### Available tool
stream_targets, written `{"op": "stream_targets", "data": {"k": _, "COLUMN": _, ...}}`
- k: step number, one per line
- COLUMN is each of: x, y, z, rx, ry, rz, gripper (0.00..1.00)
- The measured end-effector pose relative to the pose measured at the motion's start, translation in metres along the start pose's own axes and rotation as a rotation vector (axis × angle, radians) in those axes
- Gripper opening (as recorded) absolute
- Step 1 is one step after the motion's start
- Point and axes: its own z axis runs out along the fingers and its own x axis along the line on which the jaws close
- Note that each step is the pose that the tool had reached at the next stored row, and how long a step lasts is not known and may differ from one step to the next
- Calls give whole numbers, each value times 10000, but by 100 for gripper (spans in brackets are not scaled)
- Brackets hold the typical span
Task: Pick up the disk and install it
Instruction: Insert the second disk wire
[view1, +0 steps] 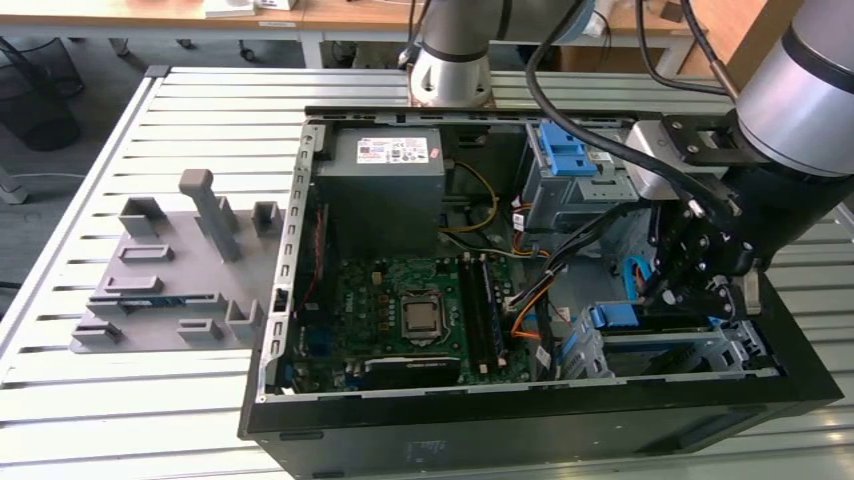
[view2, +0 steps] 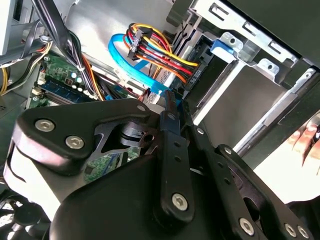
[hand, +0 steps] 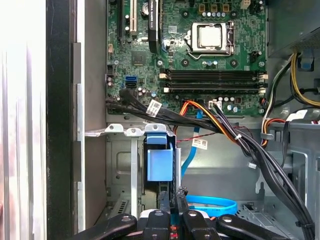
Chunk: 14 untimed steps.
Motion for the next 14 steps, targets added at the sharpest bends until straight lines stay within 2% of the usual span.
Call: {"op": "stream_targets", "data": {"k": 14, "x": 24, "y": -15, "z": 21, "rx": 0, "ry": -6, "rz": 0, "gripper": 16}}
